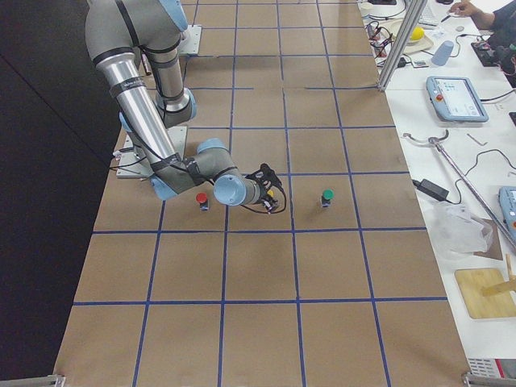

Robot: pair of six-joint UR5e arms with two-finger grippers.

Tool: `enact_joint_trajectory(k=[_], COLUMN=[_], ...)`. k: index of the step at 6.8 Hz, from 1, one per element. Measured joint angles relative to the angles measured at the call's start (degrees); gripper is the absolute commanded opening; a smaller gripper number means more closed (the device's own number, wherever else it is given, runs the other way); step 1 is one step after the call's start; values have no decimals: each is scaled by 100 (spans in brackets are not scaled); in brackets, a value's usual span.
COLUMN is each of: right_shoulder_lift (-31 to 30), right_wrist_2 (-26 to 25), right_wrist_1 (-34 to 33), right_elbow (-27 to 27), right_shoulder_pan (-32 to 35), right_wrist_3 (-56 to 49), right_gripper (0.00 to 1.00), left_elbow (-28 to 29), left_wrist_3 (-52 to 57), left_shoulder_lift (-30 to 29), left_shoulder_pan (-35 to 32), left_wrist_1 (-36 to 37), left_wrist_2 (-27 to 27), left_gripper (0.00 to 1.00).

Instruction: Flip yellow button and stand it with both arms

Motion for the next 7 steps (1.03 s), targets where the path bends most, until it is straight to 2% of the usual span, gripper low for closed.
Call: enact_joint_trajectory(k=[1, 3, 4, 7], right_shoulder_lift=[-311, -922, -1160, -1785], right_wrist_2=[-365, -1372, -1829, -2675], right_wrist_1=[135, 811, 1259, 2718], right_elbow=[-165, -604, -875, -1579], right_shoulder_pan=[130, 806, 1347, 3201], right_wrist_3=[736, 2926, 4192, 7611], right_gripper=[100, 100, 100, 100], left_elbow=[6, 41, 41, 62], left_wrist_3=[4, 0, -2, -3], left_shoulder_lift=[2, 4, 4, 20], left_shoulder_pan=[0, 0, 0, -21], left_wrist_1=[0, 0, 0, -37], left_wrist_2=[-6, -34, -38, -28], left_gripper=[100, 100, 100, 100])
